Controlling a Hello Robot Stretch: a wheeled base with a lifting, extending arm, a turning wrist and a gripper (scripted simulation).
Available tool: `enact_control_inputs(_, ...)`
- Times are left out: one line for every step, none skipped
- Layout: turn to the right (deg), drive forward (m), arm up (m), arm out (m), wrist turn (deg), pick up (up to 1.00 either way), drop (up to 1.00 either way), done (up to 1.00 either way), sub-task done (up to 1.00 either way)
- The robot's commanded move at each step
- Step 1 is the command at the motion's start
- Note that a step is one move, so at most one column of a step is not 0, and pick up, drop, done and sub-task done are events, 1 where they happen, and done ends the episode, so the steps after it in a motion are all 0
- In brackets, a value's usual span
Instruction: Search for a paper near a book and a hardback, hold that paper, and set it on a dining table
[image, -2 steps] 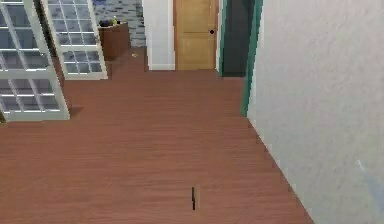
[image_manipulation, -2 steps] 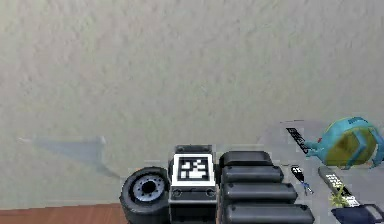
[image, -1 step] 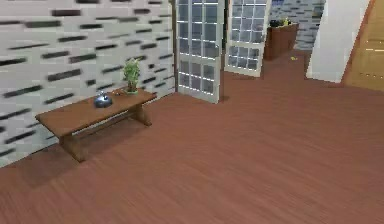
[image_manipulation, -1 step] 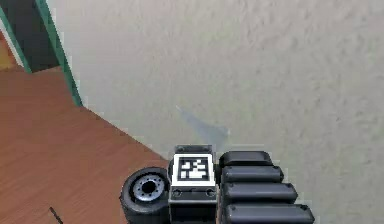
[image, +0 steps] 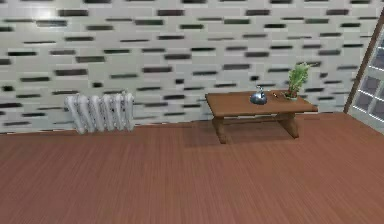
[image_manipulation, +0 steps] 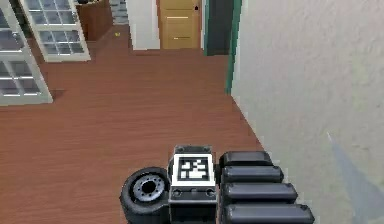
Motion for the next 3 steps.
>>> enact_control_inputs(-45.0, 0.0, 0.0, 0.0, 0.0, 0.0, 0.0, 0.0, 0.0)
enact_control_inputs(-45.0, 0.0, 0.0, 0.0, 0.0, 0.0, 0.0, 0.0, 0.0)
enact_control_inputs(-6.0, 0.0, 0.0, 0.0, 0.0, 0.0, 0.0, 0.0, 0.0)
